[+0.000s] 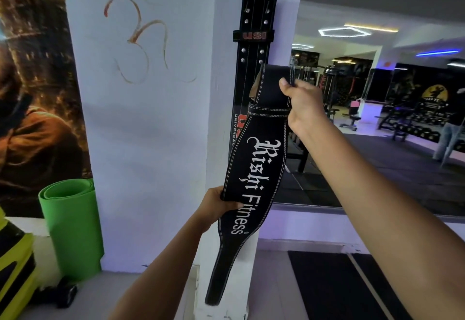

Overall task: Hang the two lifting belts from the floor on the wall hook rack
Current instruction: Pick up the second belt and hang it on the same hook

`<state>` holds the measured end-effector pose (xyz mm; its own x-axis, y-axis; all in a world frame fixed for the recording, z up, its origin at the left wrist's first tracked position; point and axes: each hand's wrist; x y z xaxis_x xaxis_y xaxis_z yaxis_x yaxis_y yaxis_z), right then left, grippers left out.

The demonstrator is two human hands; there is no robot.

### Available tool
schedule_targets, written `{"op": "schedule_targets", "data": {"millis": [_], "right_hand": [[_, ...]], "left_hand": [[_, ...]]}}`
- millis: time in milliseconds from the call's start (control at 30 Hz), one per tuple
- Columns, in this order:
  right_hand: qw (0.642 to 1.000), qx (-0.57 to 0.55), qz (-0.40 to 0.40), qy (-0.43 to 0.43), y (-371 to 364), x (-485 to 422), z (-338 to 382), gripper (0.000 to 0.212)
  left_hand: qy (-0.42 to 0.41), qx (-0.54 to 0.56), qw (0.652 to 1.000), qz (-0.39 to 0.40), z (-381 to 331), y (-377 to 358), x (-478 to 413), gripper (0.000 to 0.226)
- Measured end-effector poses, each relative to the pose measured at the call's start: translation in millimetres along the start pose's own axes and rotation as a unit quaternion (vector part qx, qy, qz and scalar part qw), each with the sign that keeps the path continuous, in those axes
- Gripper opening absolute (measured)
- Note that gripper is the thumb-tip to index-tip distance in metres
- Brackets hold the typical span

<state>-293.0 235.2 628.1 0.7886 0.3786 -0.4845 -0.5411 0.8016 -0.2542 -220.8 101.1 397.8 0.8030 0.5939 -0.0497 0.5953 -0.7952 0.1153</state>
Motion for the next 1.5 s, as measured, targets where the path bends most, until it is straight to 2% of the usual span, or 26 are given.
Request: {"op": "schedule_targets", "data": {"millis": [133, 233, 333, 467, 600, 667, 733, 800, 867, 933, 1067, 1167, 1267, 1500], "right_hand": [[1.000, 0.000, -0.009, 0.001, 2, 1, 1, 0.025], [1.000, -0.003, -0.010, -0.011, 5, 4, -7, 0.039], [1.000, -0.003, -0.009, -0.013, 10, 2, -12, 0.043], [1.000, -0.011, -0.012, -0.026, 12, -1, -21, 0.041], [0.999, -0.028, 0.003, -0.035, 15, -2, -33, 0.022], [0.999, -0.037, 0.003, -0.036, 20, -6, -34, 0.025], [0.998, -0.046, 0.001, -0.039, 25, -12, -33, 0.041], [0.998, -0.053, 0.013, -0.040, 32, -13, -33, 0.038], [0.996, -0.060, 0.056, -0.041, 35, -7, -37, 0.022], [0.993, -0.069, 0.085, -0.049, 35, 0, -44, 0.015], [0.991, -0.076, 0.101, -0.044, 41, 3, -58, 0.017], [0.988, -0.073, 0.128, -0.034, 49, 14, -77, 0.028], [0.986, -0.045, 0.156, -0.037, 65, 27, -102, 0.029], [0.969, 0.019, 0.199, -0.148, 113, 70, -160, 0.020]], "left_hand": [[0.007, 0.022, 1.000, -0.001, 13, -6, 4, 0.030], [0.041, -0.020, 0.999, 0.020, 40, -8, 13, 0.031], [0.037, -0.020, 0.999, 0.033, 30, -9, 16, 0.025], [-0.058, 0.053, 0.997, 0.019, -47, -16, 9, 0.010], [-0.165, 0.121, 0.979, -0.005, -127, -25, 0, 0.031], [-0.195, 0.131, 0.972, 0.023, -147, -27, -1, 0.032], [-0.192, 0.149, 0.968, 0.070, -155, -29, 2, 0.029], [-0.180, 0.179, 0.962, 0.097, -165, -33, 2, 0.028], [-0.186, 0.192, 0.961, 0.066, -181, -37, -4, 0.027], [-0.160, 0.207, 0.965, 0.019, -197, -37, -12, 0.029], [-0.125, 0.229, 0.965, 0.039, -197, -36, -23, 0.031], [-0.157, 0.232, 0.959, 0.039, -184, -39, -30, 0.035], [-0.170, 0.244, 0.954, 0.030, -175, -42, -38, 0.044], [-0.157, 0.264, 0.952, 0.000, -187, -41, -38, 0.045]]}}
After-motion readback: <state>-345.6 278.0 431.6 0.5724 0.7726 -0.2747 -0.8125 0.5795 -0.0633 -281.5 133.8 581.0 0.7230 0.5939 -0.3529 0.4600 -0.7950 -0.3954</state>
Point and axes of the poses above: each hand's wrist, its own x-axis away from the middle knuckle, its own y-axis out of the back of the hand, z = x × y, and after that the axes turned 6 degrees about y, right-handed
